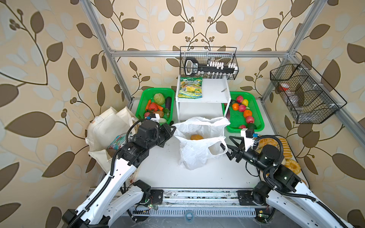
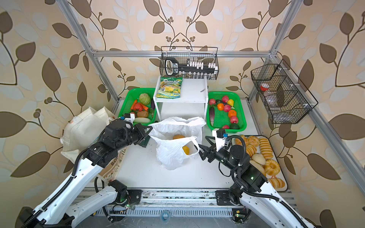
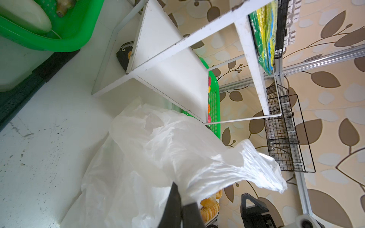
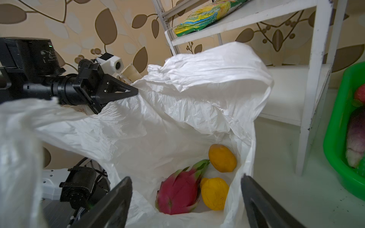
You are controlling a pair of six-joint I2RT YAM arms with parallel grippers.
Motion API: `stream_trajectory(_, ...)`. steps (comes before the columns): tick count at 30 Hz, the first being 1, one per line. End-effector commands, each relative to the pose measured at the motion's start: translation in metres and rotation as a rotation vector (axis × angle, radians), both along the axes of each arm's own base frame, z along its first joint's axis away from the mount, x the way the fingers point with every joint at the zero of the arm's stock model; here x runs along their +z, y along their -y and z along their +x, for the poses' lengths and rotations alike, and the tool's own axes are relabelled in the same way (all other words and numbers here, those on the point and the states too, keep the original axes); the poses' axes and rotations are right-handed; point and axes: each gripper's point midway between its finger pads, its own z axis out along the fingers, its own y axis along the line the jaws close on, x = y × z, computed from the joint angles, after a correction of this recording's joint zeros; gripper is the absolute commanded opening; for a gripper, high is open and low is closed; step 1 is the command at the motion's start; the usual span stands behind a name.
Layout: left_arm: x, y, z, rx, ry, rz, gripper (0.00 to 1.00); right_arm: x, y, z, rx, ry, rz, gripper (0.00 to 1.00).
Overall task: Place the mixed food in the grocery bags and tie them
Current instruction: 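Open the right gripper to drop the mango inside the bag, then move the right gripper to the bag handle nearest it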
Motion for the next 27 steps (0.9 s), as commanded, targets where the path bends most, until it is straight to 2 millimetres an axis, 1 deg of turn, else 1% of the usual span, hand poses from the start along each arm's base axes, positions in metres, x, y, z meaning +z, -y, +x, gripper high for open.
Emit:
stream_trajectory(1, 0.013, -0.007, 0.004, 0.041, 0.049, -0.018, 0.00, 0.006, -0.019, -0.018, 0.160, 0.062, -0.007, 0.86)
stream_trajectory(3, 0.012, -0.009, 0.003, 0.048, 0.049, -0.015, 0.00, 0.001, -0.032, -0.030, 0.272, 0.055, -0.027, 0.86)
stream_trajectory(4, 0.013, -0.010, 0.003, 0.052, 0.052, -0.014, 0.00, -0.006, -0.035, -0.033, 0.298, 0.029, -0.044, 0.85)
stream_trajectory(5, 0.012, -0.011, 0.003, 0.058, 0.049, -0.012, 0.00, -0.015, -0.035, -0.031, 0.294, -0.007, -0.062, 0.84)
stream_trajectory(8, 0.013, -0.013, 0.003, 0.069, 0.053, -0.013, 0.00, -0.042, -0.029, -0.023, 0.235, -0.109, -0.109, 0.80)
stream_trajectory(10, 0.014, -0.014, 0.003, 0.075, 0.053, -0.010, 0.00, -0.055, -0.026, -0.021, 0.206, -0.147, -0.122, 0.80)
stream_trajectory(12, 0.014, -0.015, 0.003, 0.077, 0.051, -0.008, 0.00, -0.060, -0.020, -0.015, 0.152, -0.162, -0.117, 0.82)
stream_trajectory(14, 0.013, -0.017, 0.002, 0.083, 0.051, -0.005, 0.00, -0.063, -0.007, -0.004, 0.042, -0.168, -0.110, 0.87)
stream_trajectory(16, 0.012, -0.018, 0.001, 0.088, 0.051, -0.002, 0.00, -0.056, 0.001, 0.001, -0.012, -0.124, -0.084, 0.89)
stream_trajectory(20, 0.012, -0.019, 0.001, 0.091, 0.053, 0.002, 0.00, -0.037, 0.013, 0.004, -0.075, -0.037, -0.046, 0.89)
stream_trajectory(27, 0.013, -0.018, 0.002, 0.090, 0.054, 0.004, 0.00, -0.006, 0.047, 0.012, -0.255, 0.071, -0.024, 0.88)
